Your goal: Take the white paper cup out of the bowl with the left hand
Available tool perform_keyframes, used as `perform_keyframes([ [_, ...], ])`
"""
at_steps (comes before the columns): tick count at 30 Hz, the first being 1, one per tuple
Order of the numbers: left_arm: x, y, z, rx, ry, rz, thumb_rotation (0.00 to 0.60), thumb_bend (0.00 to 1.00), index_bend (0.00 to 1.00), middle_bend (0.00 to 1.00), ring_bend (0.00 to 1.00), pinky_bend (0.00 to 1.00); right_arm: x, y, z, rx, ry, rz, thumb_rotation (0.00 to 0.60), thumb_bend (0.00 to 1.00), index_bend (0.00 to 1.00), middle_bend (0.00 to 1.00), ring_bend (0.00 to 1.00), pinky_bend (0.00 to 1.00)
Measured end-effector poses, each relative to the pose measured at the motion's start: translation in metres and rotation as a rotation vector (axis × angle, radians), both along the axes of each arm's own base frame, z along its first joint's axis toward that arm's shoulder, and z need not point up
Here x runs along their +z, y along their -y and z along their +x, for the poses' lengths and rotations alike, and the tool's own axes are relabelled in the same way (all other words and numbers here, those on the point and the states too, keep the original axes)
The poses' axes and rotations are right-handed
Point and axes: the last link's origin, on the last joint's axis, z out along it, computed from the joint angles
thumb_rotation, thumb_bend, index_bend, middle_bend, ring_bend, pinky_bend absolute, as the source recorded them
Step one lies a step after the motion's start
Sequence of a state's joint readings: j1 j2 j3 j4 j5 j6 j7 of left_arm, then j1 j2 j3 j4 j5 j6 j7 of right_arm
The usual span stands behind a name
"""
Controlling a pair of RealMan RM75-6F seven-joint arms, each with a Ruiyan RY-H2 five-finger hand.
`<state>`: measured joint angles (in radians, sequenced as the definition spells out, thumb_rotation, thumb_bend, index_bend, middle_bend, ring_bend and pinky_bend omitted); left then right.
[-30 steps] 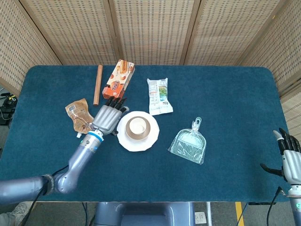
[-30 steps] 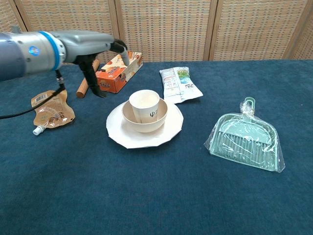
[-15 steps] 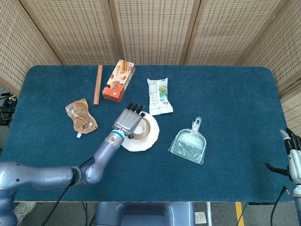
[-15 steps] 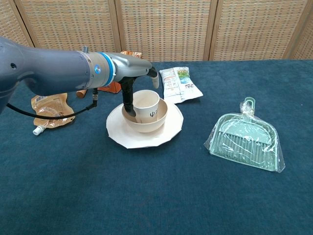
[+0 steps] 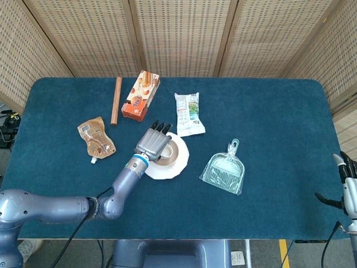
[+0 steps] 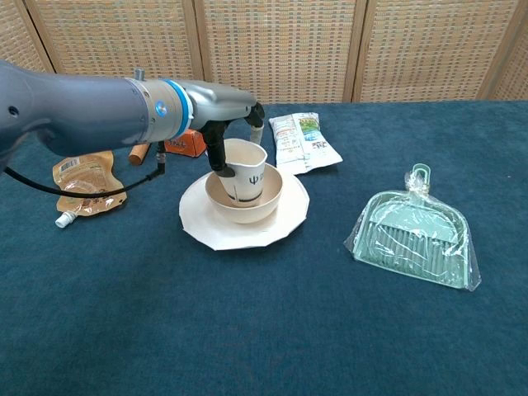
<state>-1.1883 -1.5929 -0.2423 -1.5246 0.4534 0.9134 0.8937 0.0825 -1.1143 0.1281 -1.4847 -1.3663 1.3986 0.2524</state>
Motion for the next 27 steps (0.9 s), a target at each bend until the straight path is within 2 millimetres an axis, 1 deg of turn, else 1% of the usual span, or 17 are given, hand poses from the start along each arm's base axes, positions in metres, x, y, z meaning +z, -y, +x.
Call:
perform_keyframes([
  [4, 0.022, 0.0, -0.001, -0.006, 0.038, 0.03, 0.6, 0.34, 0.43, 0.0, 0.0, 0.0, 0.001, -0.001, 0.001, 0.003, -0.003, -0.005, 0.6, 0.13, 0.0, 0.0, 0.0, 0.0],
  [7, 0.041, 0.001, -0.006, -0.018, 0.052, 0.059, 0.6, 0.34, 0.42, 0.0, 0.0, 0.0, 0.001, -0.001, 0.001, 0.005, -0.005, -0.003, 0.6, 0.13, 0.0, 0.0, 0.0, 0.0],
  [10, 0.063, 0.004, -0.018, -0.026, 0.052, 0.095, 0.6, 0.34, 0.42, 0.0, 0.0, 0.0, 0.0, -0.002, 0.002, 0.007, -0.008, -0.001, 0.6, 0.13, 0.0, 0.0, 0.0, 0.0],
  [11, 0.07, 0.005, -0.025, -0.025, 0.05, 0.108, 0.6, 0.34, 0.42, 0.0, 0.0, 0.0, -0.001, -0.002, 0.003, 0.009, -0.009, 0.0, 0.6, 0.13, 0.0, 0.0, 0.0, 0.0],
  [13, 0.079, 0.007, -0.037, -0.015, 0.045, 0.124, 0.6, 0.34, 0.41, 0.0, 0.0, 0.0, -0.001, -0.002, 0.003, 0.01, -0.011, 0.003, 0.6, 0.13, 0.0, 0.0, 0.0, 0.0],
  [15, 0.088, 0.01, -0.055, 0.006, 0.037, 0.135, 0.6, 0.34, 0.41, 0.0, 0.0, 0.0, -0.003, -0.002, 0.004, 0.012, -0.015, 0.008, 0.6, 0.13, 0.0, 0.0, 0.0, 0.0],
  [17, 0.089, 0.013, -0.075, 0.045, 0.025, 0.132, 0.6, 0.34, 0.41, 0.0, 0.0, 0.0, -0.005, -0.002, 0.005, 0.015, -0.02, 0.016, 0.6, 0.13, 0.0, 0.0, 0.0, 0.0],
  [22, 0.085, 0.01, -0.108, 0.096, 0.002, 0.111, 0.6, 0.34, 0.4, 0.0, 0.0, 0.0, -0.011, -0.002, 0.008, 0.022, -0.029, 0.033, 0.6, 0.13, 0.0, 0.0, 0.0, 0.0],
  [23, 0.082, 0.009, -0.116, 0.106, -0.008, 0.106, 0.6, 0.34, 0.4, 0.0, 0.0, 0.0, -0.012, -0.002, 0.009, 0.023, -0.03, 0.035, 0.6, 0.13, 0.0, 0.0, 0.0, 0.0],
  [27, 0.069, 0.008, -0.135, 0.132, -0.015, 0.081, 0.6, 0.34, 0.39, 0.0, 0.0, 0.0, -0.013, -0.002, 0.009, 0.025, -0.032, 0.036, 0.6, 0.13, 0.0, 0.0, 0.0, 0.0],
])
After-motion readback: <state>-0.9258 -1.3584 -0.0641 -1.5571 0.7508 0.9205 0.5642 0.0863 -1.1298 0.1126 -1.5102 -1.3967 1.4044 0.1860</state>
